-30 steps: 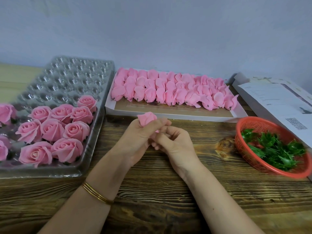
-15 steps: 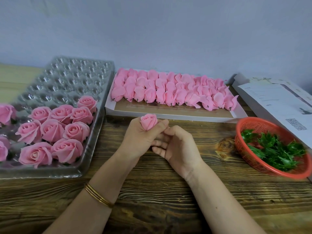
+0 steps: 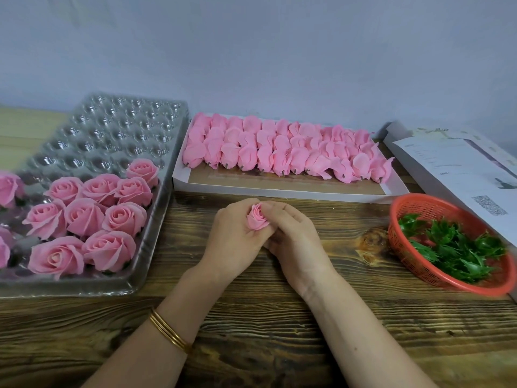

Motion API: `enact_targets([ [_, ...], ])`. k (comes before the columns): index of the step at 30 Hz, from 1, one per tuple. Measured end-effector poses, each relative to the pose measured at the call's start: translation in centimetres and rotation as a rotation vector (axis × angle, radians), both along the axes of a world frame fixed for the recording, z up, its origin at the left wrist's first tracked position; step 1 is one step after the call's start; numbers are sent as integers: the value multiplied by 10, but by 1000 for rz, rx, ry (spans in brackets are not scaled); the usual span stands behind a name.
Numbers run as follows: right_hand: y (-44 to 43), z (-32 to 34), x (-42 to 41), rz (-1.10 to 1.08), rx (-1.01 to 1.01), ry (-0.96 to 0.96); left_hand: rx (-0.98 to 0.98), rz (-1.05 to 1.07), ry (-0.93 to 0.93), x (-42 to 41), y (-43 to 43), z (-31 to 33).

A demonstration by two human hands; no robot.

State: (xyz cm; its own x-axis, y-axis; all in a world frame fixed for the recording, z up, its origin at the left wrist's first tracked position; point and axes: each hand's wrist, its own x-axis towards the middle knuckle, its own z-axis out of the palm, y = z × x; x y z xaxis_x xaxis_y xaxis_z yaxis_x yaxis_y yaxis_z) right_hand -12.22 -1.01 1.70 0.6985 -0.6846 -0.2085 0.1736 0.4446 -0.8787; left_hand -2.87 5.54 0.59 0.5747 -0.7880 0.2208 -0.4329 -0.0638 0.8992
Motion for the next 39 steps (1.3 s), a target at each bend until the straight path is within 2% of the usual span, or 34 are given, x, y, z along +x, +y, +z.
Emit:
enact_targets([
  [21, 3, 2, -2, -10, -90, 35, 113, 52, -40, -1, 0, 5],
  [39, 4, 1, -3, 14, -177, 26, 103, 87, -115, -2, 3, 4],
])
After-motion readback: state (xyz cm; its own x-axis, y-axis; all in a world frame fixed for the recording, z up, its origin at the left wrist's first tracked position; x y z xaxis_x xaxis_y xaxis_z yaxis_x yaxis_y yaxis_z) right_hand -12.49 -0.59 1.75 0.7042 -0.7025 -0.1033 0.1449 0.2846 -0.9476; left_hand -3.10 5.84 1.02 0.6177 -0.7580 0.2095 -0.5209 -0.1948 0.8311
